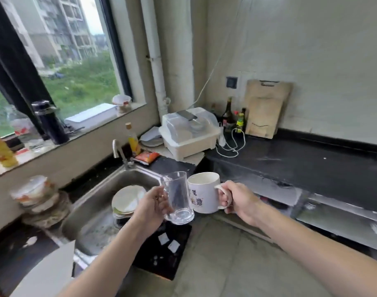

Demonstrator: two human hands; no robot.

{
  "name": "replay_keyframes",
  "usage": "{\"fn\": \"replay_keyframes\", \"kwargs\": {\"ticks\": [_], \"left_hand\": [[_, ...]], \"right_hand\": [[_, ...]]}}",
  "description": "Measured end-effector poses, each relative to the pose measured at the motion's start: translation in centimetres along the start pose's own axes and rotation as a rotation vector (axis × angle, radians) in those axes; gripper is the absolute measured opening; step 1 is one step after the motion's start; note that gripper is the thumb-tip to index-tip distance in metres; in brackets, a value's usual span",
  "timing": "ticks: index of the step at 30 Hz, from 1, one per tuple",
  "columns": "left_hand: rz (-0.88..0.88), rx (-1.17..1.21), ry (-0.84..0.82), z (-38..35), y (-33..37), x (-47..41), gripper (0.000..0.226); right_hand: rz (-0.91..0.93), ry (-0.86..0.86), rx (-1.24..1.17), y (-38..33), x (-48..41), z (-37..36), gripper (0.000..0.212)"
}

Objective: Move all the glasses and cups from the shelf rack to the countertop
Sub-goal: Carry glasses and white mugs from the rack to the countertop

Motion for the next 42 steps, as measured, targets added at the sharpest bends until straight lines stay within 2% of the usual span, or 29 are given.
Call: {"fn": "replay_keyframes", "kwargs": {"ticks": [5,13,18,25,33,38,42], "left_hand": [[0.106,0.002,-0.152,-8.8,-4.3,-8.0,0.034],[0.271,-0.171,-0.415,-22.2,-10.6,-22.4,0.035],[0.404,-0.274,-0.507,-30.4,-13.9,-30.0,0.038],[0.528,-0.386,-0.673,-42.3,-20.6,-35.8,0.038],[0.604,-0.440,-0.746,-53.6,-29.5,-40.4,0.034],[0.567,-0.420,-0.714,-62.2,-33.3,-45.2,0.032],[0.553,-0.414,-0.628,-65.8,-35.6,-48.2,0.030]], "right_hand": [[-0.016,0.177,-0.086,0.8,0.4,11.0,0.029],[-0.008,0.435,-0.180,0.9,-0.3,27.2,0.026],[0.018,0.628,-0.260,0.1,0.3,36.3,0.028],[0.005,0.869,-0.403,2.4,4.2,46.9,0.028],[-0.042,0.927,-0.375,4.1,7.2,60.2,0.026],[-0.107,0.937,-0.310,3.1,7.9,71.5,0.031],[-0.198,0.924,-0.267,3.1,7.4,78.1,0.034]]}}
Point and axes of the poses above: each hand's wrist, its own x-axis away from the middle knuckle, its own z-axis out of the back of the hand, y = z × x, the point moved 9 cm from there along -x, towards the middle knuckle, and after that the axes turned 11 degrees about -y, right-handed, at the moved point
